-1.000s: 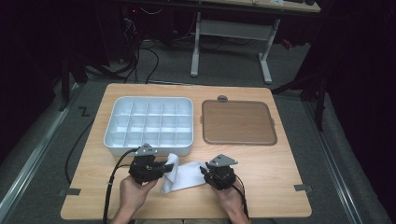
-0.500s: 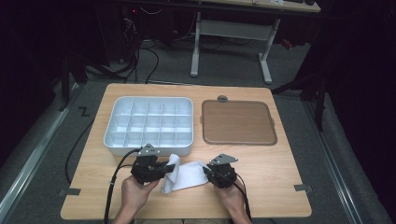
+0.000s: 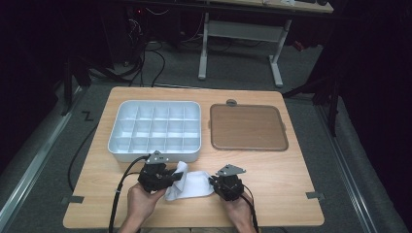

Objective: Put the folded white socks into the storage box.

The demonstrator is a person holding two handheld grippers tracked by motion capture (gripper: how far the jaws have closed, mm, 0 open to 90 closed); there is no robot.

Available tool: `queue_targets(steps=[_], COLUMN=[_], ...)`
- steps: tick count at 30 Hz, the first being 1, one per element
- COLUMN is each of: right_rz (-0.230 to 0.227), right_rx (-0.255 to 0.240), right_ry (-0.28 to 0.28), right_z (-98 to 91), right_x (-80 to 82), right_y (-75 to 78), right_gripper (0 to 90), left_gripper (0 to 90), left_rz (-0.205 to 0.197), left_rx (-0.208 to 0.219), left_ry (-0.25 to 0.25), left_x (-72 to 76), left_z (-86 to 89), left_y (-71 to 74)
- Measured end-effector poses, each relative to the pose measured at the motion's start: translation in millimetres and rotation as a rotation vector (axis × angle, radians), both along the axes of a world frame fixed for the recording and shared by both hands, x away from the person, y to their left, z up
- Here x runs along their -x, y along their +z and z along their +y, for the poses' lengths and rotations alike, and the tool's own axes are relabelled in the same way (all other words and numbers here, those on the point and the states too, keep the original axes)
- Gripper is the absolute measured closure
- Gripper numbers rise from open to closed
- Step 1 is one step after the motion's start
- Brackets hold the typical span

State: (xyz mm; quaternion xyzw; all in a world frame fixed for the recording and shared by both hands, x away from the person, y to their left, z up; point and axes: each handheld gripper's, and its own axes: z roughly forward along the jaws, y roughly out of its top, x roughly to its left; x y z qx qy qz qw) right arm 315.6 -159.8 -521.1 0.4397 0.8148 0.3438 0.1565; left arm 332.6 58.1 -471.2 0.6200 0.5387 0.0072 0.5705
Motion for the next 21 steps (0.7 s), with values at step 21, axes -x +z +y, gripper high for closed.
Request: queue_targets(steps=[21], right_rz=[-0.005], right_rx=[-0.006], right_ry=[0.017], right_z=[13.2], right_x=[5.0], right_y=[-1.2], right_gripper=[84.5], left_gripper=[77.3], left_rz=[0.021], left_rx=[-0.021], left_ry=[-0.012], left_x=[0.3], left_z=[-5.0], left_y=[-7.9])
